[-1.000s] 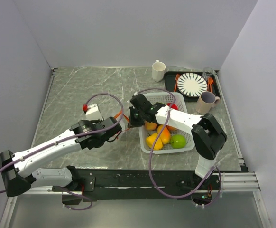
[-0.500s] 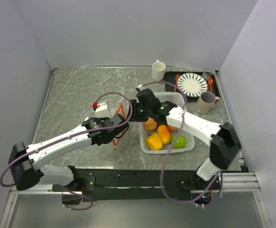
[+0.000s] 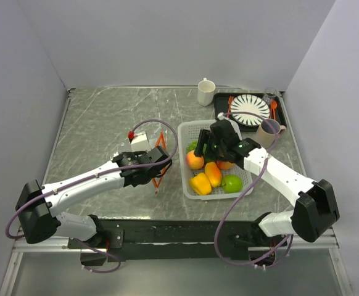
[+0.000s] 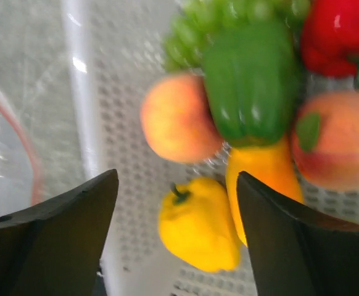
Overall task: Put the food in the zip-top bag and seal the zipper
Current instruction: Pick up the fake fruit from the bin, then place the fake fruit in the zipper food storage bag, then pick up the fake vegetable from the bin.
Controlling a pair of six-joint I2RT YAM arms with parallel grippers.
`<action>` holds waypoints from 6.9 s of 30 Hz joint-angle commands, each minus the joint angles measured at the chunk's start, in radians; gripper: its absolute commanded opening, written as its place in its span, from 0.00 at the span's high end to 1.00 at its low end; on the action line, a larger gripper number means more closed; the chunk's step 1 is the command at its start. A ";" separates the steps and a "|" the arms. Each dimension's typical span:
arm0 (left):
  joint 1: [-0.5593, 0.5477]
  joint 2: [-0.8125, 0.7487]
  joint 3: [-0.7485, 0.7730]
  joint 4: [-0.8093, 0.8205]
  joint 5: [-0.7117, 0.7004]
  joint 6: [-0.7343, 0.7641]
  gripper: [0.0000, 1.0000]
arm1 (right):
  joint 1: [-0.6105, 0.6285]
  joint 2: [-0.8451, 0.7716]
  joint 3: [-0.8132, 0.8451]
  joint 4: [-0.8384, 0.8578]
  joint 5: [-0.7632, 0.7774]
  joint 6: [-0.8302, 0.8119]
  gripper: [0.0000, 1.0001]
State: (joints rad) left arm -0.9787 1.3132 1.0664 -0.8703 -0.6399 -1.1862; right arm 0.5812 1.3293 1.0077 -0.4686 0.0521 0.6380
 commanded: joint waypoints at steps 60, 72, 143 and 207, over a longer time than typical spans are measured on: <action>0.095 -0.046 -0.033 0.162 0.134 0.137 0.99 | -0.172 0.466 0.298 0.162 -0.095 -0.046 1.00; 0.100 -0.057 -0.040 0.166 0.148 0.138 0.99 | -0.173 0.300 0.232 0.246 -0.150 -0.018 1.00; 0.133 -0.199 0.003 0.122 0.221 -0.009 0.99 | 0.236 0.373 0.442 0.199 -0.172 0.019 0.79; 0.138 -0.235 -0.097 0.251 0.187 0.106 0.99 | -0.057 0.473 0.376 -0.189 0.138 -0.084 0.69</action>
State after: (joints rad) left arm -0.8448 1.0801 0.9463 -0.6540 -0.4660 -1.1000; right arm 0.5175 1.8412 1.3384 -0.6708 0.1875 0.5648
